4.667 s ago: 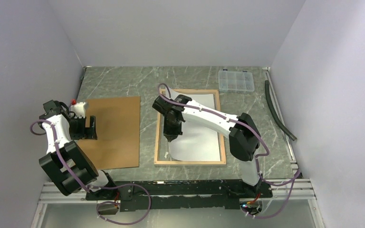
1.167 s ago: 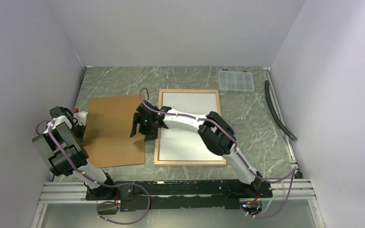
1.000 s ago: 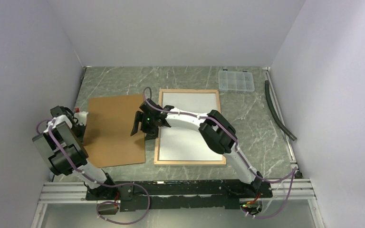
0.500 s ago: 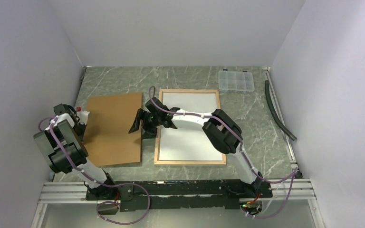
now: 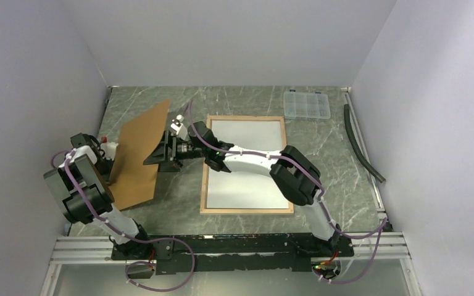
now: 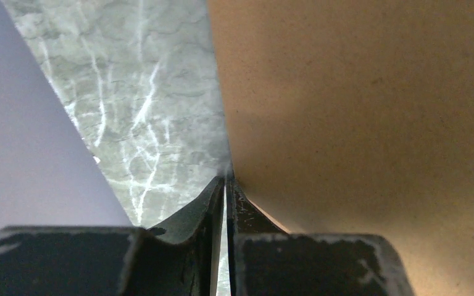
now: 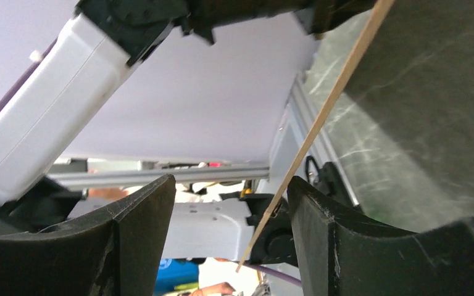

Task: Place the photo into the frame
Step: Pick up the photo frame item at the center of the board.

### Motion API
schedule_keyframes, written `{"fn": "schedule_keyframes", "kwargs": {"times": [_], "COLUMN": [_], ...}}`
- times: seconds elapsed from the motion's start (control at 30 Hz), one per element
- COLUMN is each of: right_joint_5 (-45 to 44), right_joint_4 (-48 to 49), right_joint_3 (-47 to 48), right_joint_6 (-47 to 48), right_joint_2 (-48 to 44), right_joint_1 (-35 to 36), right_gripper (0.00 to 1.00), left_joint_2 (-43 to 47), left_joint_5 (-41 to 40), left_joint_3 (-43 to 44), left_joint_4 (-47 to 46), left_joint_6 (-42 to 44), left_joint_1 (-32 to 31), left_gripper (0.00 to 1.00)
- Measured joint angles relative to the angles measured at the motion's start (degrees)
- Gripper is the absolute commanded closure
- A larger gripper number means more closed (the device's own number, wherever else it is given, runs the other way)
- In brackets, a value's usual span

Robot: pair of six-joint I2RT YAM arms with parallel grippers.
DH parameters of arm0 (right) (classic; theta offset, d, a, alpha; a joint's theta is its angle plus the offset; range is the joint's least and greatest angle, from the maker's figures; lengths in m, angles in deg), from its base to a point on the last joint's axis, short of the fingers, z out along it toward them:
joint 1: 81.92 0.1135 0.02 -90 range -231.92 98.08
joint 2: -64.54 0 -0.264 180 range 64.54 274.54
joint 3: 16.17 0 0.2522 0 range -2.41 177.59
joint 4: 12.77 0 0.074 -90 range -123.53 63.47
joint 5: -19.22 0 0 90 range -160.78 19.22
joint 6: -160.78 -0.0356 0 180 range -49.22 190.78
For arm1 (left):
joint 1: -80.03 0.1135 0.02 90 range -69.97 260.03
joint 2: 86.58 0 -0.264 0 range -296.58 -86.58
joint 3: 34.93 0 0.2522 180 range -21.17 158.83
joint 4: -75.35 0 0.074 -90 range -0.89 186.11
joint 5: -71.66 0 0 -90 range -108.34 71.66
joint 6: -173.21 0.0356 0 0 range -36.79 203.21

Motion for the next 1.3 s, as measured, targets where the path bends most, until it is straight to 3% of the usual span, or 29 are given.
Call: {"fn": "schedule_keyframes", "kwargs": {"times": [0.17, 0.27, 0.43, 0.53, 0.63, 0.8, 0.97, 1.3], "right_joint_5": [2.43, 2.14, -0.59, -2.91, -4.90, -6.14, -7.19, -13.79], "right_joint_4": [3.80, 2.36, -6.99, -14.45, -19.19, -25.24, -31.12, -36.72], "right_joint_3": [0.00, 0.00, -0.15, -0.35, -0.35, 2.97, 11.10, 21.51], "right_joint_6": [-1.49, -0.37, 2.93, 3.93, 4.33, 4.83, 4.59, -2.19], "right_joint_2": [0.00, -0.02, -1.20, -2.67, -2.73, -2.73, -2.75, -3.48], "right_joint_1": [1.40, 1.33, 0.74, 0.09, -0.07, -0.50, -3.02, -12.24], "right_gripper": [0.39, 0.53, 0.82, 0.89, 0.94, 1.00, 1.00, 1.00], "left_joint_2": [0.59, 1.01, 1.57, 3.08, 6.38, 14.99, 25.83, 40.39], "left_joint_5": [3.50, 5.79, 9.09, 11.91, 15.96, 26.23, 38.29, 53.70], "left_joint_3": [0.24, 0.24, 0.76, 3.17, 6.27, 14.88, 20.02, 20.48], "left_joint_4": [2.32, 4.24, 8.52, 13.07, 18.03, 25.94, 31.21, 38.71], "left_joint_6": [-0.26, -0.50, -0.57, -0.70, -0.26, 2.82, 10.05, 28.26], "left_joint_1": [-0.33, -0.44, -0.42, -0.26, -0.37, -0.59, -0.90, -1.64], "left_gripper": [0.88, 0.86, 0.64, 0.47, 0.34, 0.21, 0.13, 0.12]}}
